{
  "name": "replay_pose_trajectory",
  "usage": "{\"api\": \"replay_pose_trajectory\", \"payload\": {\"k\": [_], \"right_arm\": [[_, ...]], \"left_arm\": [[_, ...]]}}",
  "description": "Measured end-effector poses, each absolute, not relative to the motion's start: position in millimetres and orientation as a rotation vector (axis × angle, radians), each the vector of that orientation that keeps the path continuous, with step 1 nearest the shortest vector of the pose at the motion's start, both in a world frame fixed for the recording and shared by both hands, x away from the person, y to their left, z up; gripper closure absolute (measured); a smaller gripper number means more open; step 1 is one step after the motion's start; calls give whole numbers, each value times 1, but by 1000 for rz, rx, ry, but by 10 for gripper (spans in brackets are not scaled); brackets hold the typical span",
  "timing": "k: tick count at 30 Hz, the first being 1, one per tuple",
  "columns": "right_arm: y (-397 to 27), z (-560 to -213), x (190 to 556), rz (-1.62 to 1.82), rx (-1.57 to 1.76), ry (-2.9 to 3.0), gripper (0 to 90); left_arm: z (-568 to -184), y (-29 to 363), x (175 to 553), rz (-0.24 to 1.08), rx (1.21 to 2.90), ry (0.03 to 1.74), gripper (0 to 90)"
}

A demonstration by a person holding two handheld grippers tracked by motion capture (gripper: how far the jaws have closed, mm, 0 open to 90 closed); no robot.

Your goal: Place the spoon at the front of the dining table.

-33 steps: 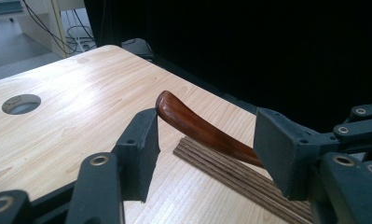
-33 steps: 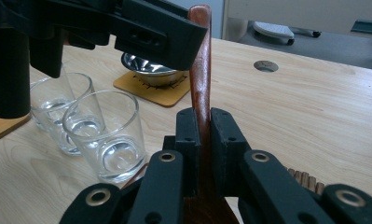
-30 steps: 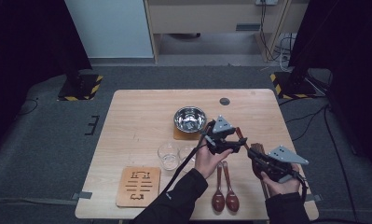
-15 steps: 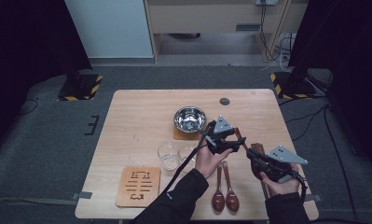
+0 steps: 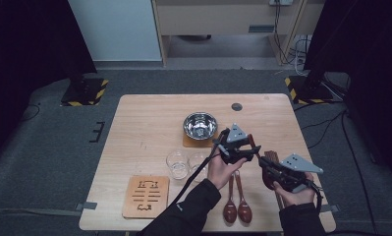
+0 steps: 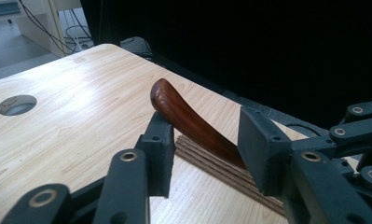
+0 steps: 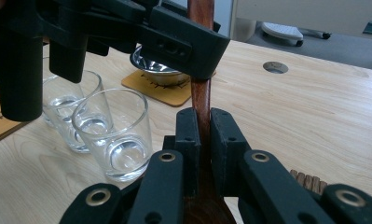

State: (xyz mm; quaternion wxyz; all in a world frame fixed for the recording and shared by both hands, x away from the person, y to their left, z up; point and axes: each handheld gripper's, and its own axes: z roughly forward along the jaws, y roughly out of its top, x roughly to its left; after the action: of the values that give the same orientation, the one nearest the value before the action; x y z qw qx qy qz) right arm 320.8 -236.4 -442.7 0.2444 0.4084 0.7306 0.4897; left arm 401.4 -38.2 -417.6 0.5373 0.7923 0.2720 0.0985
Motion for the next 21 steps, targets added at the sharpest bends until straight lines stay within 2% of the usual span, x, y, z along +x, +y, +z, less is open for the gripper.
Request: {"api": "replay_pose_trajectory", "payload": {"k": [14,18,21], "right_arm": [[-236,-443,321,1332,1117,2000,822],[-236,-443,321,1332,1118,2001,822],[-235,-443,321,1329,1114,2005,827]], "left_arm": [[-416,-39,398,223,1869,629,645],[-414,-38,397,208,1851,617,697],[-413,-38,395,168,1830,597,786]]}}
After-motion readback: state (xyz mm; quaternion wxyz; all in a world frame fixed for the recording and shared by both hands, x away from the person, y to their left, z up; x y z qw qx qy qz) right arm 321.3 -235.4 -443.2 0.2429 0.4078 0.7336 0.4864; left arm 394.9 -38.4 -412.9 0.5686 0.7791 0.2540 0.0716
